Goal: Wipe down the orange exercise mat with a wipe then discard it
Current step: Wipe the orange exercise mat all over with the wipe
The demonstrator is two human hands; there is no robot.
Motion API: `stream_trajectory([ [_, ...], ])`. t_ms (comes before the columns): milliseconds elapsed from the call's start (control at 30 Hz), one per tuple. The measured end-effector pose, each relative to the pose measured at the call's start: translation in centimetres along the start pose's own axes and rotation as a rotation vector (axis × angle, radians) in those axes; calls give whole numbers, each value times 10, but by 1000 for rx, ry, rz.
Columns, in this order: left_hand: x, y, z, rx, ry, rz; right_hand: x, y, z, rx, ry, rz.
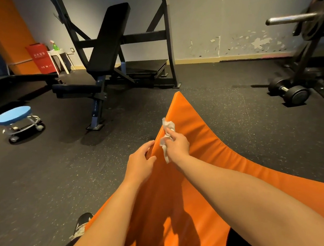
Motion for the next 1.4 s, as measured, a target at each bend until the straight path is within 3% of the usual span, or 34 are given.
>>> stream_trajectory([
  [133,1,-2,-2,-9,-4,-4,-7,-5,-43,-26,140,-66],
  [400,4,-5,8,-80,-24,19,-3,11,5,28,-68,34],
  [533,3,-2,12,-77,-56,11,-12,17,-31,-150,6,90],
  [633,5,-3,15,-64,-72,27,-15,22,-37,-112,35,106],
  [833,5,14,11,117,-19,257,12,6,5,-174,-103,78],
  [1067,0,1,11,85,-13,144,-22,32,8,-307,-274,242],
  [1267,-7,11,3,124,25,245,4,9,10,-171,-138,96],
  [1400,-4,6,3,101,29,213,-2,14,6,-273,-168,165],
])
Point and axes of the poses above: each hand's wrist, its own x-axis towards the middle knuckle, its own y-axis out of the palm, z = x × y, the point moved 10 cm from there along x, towards the middle knuckle, and after that the axes turned 8 degrees about z, right-handed, at the moved point
